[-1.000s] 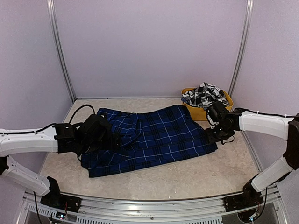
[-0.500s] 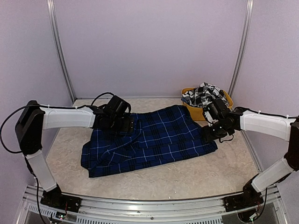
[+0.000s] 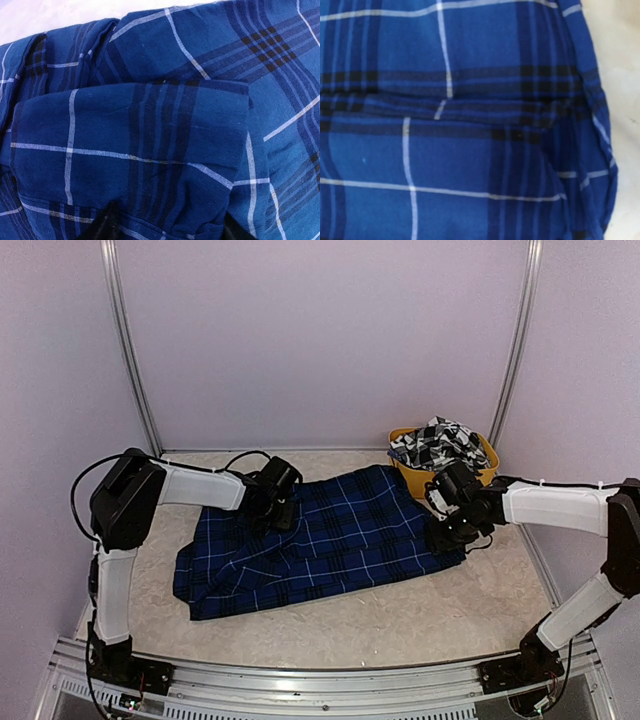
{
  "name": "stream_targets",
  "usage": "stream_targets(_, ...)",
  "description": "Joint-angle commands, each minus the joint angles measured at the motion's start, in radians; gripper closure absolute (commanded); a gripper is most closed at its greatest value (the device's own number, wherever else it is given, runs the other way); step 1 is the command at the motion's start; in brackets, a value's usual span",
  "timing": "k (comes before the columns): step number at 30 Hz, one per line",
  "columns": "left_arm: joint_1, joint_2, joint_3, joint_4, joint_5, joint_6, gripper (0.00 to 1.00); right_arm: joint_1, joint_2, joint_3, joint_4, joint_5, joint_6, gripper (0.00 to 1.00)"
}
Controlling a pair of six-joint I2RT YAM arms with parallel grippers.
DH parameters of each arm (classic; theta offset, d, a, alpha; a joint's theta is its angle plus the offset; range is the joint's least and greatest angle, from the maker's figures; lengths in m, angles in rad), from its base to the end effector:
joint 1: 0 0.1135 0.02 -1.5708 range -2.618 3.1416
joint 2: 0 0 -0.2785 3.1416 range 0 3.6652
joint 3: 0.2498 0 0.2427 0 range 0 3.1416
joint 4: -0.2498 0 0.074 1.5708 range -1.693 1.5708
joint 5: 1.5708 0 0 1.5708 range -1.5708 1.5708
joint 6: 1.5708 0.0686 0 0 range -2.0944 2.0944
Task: Fold and stack the long sleeve shirts
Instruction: Pick up the sleeve from the 1/3-folded shirt, then place the sleeve of the 1/3-folded shirt.
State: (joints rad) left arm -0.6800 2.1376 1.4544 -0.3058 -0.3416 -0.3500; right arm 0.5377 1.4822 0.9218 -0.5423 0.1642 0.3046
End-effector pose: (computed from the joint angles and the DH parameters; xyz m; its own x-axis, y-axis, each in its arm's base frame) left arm 0.3768 -0.2751 0.1307 -0.7643 0.2026 -0.6122 0.1993 0.9771 0.0745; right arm 0.2551 0.1391 0.1903 -0.8638 -0.1706 -0.4742 -0.1917 0.9814 -0.0038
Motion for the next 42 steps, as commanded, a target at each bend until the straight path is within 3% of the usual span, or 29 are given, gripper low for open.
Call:
stream_targets(1, 0.019, -0.01, 0.016, 0.009, -0.012, 0.025, 0.54, 0.017, 0.019, -0.014, 0.024, -0.006, 0.0, 0.42)
stream_targets(6, 0.051, -0.093, -0.011, 0.01, -0.019, 0.046, 0.74, 0.023, 0.037, -0.018, 0.035, -0.014, 0.002, 0.42)
stream_targets(11, 0.085, -0.211, -0.037, -0.003, -0.043, 0.098, 0.84, 0.026, 0.053, -0.017, 0.039, -0.011, 0.0, 0.43)
stream_targets(14, 0.116, -0.264, -0.058, 0.018, -0.04, 0.136, 0.99, 0.028, 0.064, -0.017, 0.047, -0.014, 0.001, 0.43)
stream_targets(20, 0.154, -0.343, -0.061, 0.06, -0.045, 0.246, 1.0, 0.036, 0.079, -0.009, 0.044, -0.014, 0.001, 0.43)
stream_targets(26, 0.153, -0.425, -0.037, 0.135, 0.008, 0.483, 1.0, 0.041, 0.075, 0.002, 0.038, -0.022, 0.003, 0.43)
stream_targets(33, 0.15, -0.491, -0.042, 0.163, 0.283, 0.726, 1.0, 0.063, 0.041, 0.019, 0.069, -0.086, -0.005, 0.44)
stream_targets(39, 0.11, -0.518, -0.049, 0.089, 0.616, 1.027, 1.0, 0.063, 0.0, 0.038, 0.062, -0.117, -0.011, 0.44)
stream_targets(42, 0.06, -0.501, -0.045, 0.047, 0.681, 1.103, 0.97, 0.063, -0.034, 0.036, 0.067, -0.131, -0.002, 0.43)
